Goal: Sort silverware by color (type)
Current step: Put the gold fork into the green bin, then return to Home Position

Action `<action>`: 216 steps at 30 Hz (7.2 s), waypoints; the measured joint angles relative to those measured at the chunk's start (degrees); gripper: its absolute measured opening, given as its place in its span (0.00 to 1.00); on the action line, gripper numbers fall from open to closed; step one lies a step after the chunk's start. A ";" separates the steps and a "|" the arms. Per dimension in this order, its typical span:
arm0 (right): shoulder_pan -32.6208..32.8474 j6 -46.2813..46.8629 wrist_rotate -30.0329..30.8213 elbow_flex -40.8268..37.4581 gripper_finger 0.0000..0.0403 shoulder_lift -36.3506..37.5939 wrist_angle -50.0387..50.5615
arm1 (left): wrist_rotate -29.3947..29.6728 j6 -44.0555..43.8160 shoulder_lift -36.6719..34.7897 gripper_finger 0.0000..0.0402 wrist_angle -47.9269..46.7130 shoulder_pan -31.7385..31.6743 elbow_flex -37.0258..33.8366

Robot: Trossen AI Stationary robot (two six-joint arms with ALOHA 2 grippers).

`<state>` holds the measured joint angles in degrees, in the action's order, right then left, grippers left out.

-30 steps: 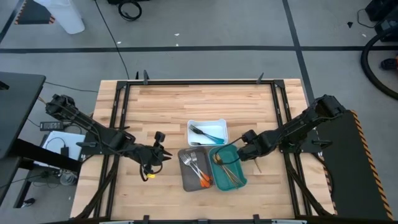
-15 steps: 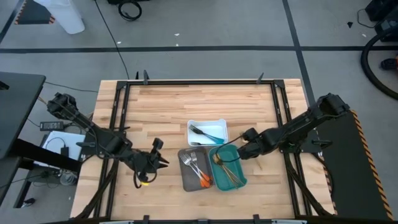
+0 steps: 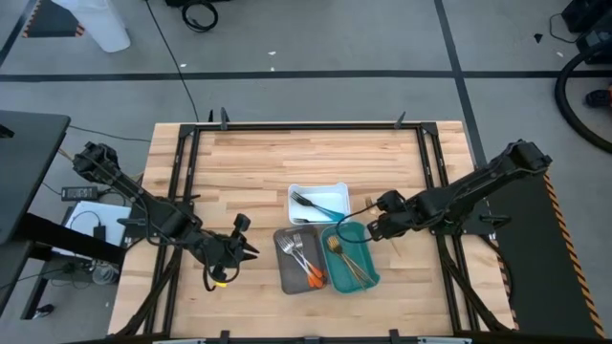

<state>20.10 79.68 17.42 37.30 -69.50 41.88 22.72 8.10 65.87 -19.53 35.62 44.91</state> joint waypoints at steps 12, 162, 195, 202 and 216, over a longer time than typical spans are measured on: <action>0.02 -9.80 1.13 0.07 0.04 5.12 -13.69 | 0.04 -1.03 0.00 0.17 -0.02 0.00 0.04; -16.38 -39.37 -34.39 31.04 0.24 -22.93 -3.59 | -1.61 0.09 -0.16 0.17 0.71 -0.47 -1.90; -31.30 -63.76 -25.82 30.97 0.15 -2.04 -7.58 | -6.60 -1.04 -28.96 0.17 27.93 -15.32 -28.72; -34.25 -66.23 -24.44 30.96 0.12 1.72 -6.84 | -6.60 -1.47 -34.18 0.17 29.85 -18.28 -31.59; -37.51 -68.50 -21.71 28.22 0.09 12.38 -7.02 | -6.14 -3.24 -40.39 0.17 38.36 -18.82 -38.21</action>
<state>-17.41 11.19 -4.29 65.52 -57.11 34.86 16.58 4.86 25.47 18.83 16.80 6.70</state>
